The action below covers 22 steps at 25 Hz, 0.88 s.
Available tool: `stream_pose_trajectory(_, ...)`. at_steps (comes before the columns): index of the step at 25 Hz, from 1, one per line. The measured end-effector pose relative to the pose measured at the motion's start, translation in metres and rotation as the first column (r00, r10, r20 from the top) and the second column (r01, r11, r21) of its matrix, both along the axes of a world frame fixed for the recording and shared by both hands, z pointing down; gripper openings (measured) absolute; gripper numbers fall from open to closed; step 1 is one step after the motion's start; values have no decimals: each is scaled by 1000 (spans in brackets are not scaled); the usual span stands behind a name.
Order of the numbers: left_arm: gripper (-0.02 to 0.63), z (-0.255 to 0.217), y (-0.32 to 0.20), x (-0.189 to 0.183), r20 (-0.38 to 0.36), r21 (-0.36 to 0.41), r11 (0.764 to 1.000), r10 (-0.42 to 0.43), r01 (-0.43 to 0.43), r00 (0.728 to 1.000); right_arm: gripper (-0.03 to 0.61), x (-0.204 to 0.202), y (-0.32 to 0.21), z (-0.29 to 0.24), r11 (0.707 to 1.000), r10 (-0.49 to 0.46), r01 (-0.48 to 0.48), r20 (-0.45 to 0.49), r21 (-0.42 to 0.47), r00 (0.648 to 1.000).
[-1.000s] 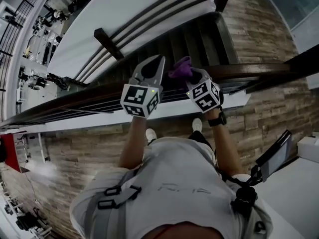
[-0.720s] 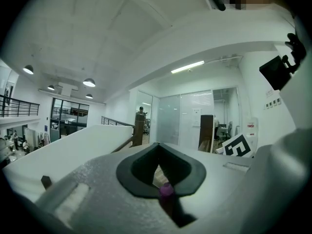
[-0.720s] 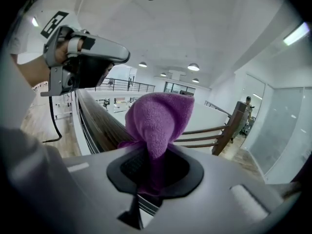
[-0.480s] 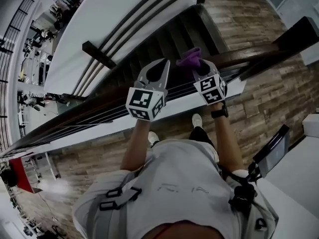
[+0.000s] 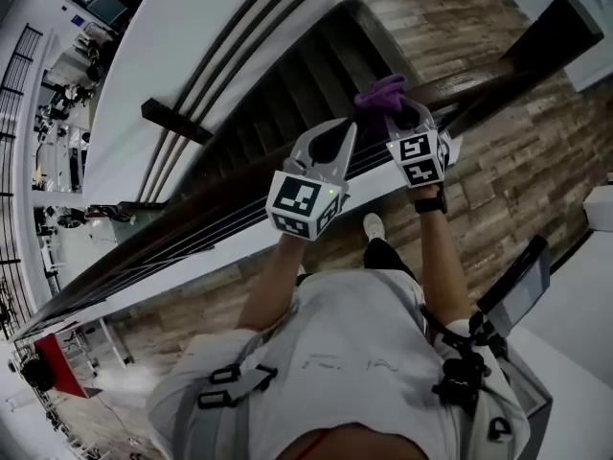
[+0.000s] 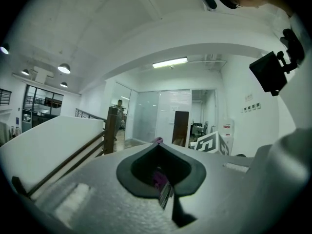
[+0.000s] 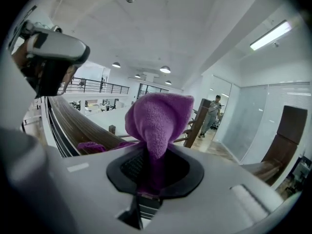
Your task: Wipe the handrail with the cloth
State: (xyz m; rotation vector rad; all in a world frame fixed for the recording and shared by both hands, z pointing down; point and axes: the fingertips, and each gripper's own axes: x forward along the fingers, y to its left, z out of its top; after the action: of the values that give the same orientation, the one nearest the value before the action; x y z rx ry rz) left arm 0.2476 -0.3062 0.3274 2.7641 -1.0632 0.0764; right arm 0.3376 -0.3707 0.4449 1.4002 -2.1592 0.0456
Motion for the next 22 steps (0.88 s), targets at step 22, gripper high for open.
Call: stream_pose_trajectory(22,0,11,-8,175,-14,-17,971,237,-237,971,58,228,-65,-26,955,287,-289,38,59,957)
